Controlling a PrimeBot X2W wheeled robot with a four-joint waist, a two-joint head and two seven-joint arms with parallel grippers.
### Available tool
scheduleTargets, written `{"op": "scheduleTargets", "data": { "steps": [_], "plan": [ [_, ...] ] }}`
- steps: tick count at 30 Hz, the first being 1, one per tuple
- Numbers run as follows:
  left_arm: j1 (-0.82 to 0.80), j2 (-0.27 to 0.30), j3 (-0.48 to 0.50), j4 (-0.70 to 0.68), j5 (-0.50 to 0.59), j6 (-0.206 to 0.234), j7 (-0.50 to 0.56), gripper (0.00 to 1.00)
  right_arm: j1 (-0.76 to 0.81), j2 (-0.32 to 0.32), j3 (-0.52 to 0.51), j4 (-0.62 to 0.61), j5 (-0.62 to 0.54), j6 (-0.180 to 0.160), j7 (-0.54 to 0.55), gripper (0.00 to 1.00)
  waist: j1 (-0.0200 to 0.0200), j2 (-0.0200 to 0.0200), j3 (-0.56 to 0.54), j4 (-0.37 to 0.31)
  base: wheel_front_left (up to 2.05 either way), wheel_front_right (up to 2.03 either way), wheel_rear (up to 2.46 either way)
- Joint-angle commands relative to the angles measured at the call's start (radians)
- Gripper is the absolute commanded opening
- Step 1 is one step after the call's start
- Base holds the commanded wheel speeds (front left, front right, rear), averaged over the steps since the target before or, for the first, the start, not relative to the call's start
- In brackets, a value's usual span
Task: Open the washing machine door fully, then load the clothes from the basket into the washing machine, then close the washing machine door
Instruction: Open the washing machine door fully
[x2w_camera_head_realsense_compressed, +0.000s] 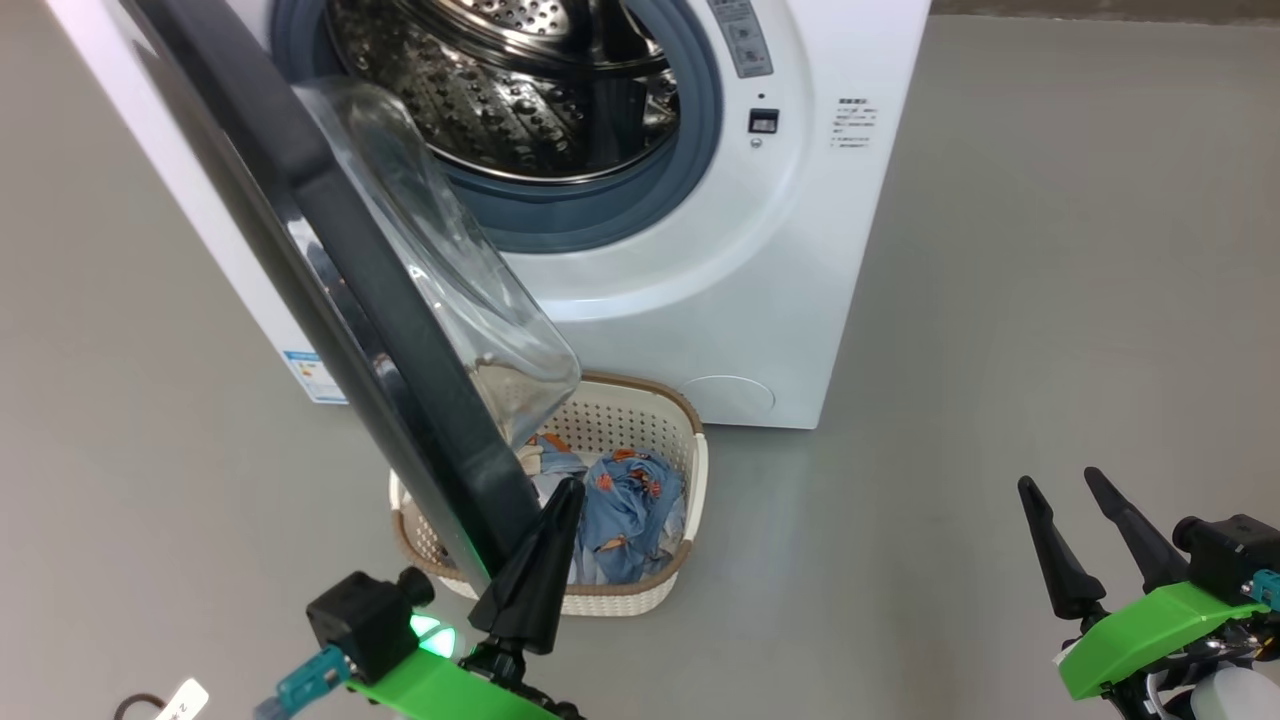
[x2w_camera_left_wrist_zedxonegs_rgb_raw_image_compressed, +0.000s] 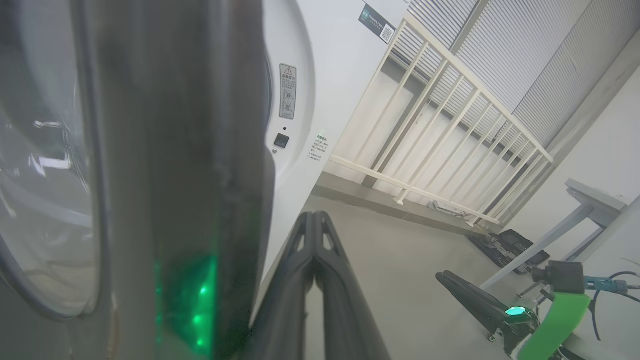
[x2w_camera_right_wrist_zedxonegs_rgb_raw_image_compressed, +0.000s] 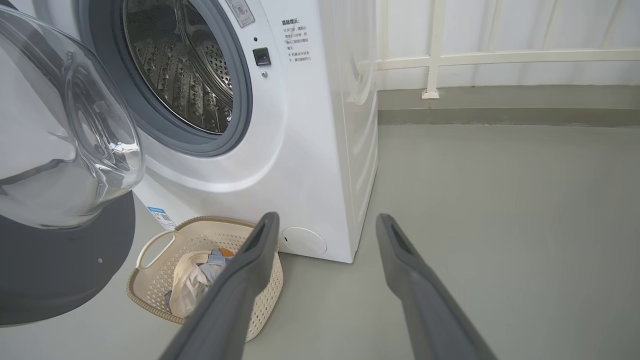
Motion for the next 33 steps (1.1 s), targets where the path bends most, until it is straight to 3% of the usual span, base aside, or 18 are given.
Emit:
{"op": "scheduleTargets", "data": {
  "steps": [1, 15, 24, 33],
  "plan": [
    [-0.027, 0.027, 0.082, -0.012, -0.007, 0.017, -0.020, 0.00, 0.015, -0.019, 0.023, -0.027, -0.006, 0.002, -0.012, 1.00, 0.0000, 0.0000, -0.001, 0.016, 0.00, 0.00, 0.00],
    [0.042, 0.071, 0.097, -0.065, 0.014, 0.049, -0.017, 0.00, 0.005, -0.026, 0.044, -0.027, -0.003, 0.002, -0.012, 1.00, 0.0000, 0.0000, 0.001, 0.122, 0.00, 0.00, 0.00],
    [0.091, 0.104, 0.124, -0.121, 0.031, 0.102, -0.003, 0.00, 0.008, -0.027, 0.050, -0.023, 0.002, 0.002, -0.012, 1.00, 0.0000, 0.0000, -0.002, 0.205, 0.00, 0.00, 0.00],
    [0.115, 0.157, 0.216, -0.139, 0.033, 0.158, -0.009, 0.00, 0.008, -0.023, 0.053, -0.023, 0.000, 0.002, -0.012, 1.00, 0.0000, 0.0000, -0.007, 0.258, 0.00, 0.00, 0.00]
  ]
}}
